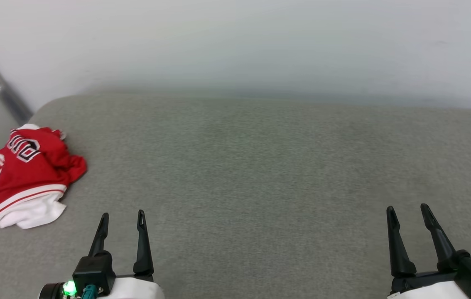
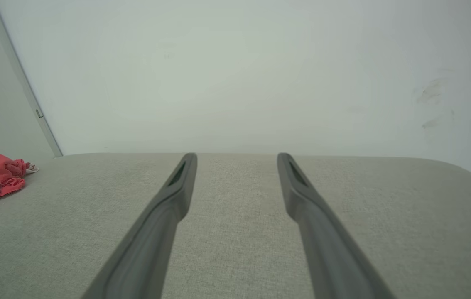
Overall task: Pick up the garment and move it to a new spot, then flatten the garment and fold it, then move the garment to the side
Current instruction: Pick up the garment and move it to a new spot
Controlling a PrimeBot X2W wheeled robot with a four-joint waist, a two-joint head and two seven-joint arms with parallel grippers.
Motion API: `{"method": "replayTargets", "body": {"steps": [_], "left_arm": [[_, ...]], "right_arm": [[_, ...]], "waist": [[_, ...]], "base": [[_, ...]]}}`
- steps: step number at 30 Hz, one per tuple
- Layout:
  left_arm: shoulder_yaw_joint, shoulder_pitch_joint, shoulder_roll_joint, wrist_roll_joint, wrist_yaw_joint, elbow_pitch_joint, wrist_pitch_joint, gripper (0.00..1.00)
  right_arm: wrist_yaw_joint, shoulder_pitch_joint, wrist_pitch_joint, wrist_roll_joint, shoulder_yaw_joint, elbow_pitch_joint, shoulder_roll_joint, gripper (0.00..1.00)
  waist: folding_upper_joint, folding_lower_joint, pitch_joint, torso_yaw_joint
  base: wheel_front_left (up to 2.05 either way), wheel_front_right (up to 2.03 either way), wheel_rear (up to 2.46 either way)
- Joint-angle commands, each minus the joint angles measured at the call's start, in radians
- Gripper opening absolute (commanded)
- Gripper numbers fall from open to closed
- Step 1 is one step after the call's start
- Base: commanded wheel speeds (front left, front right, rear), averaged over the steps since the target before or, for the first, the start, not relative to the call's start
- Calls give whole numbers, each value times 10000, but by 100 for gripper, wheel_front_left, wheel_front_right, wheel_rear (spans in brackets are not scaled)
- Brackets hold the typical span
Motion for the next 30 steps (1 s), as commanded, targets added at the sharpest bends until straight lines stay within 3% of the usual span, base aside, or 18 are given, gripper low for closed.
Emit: {"method": "replayTargets", "body": {"steps": [1, 20, 30], "left_arm": [[21, 38, -1, -49, 46, 7, -28, 100], [511, 258, -3, -281, 213, -51, -28, 100], [722, 376, -8, -457, 375, -209, -28, 100]], "right_arm": [[1, 166, -18, -95, -1, -62, -1, 100], [1, 305, -19, -406, 70, -170, -3, 100], [-1, 72, -19, -559, 284, -108, -3, 100]], "waist": [[0, 1, -47, 474], [0, 1, -155, 3318], [0, 1, -51, 3822]], "base": [[0, 0, 0], [0, 0, 0], [0, 0, 0]]}}
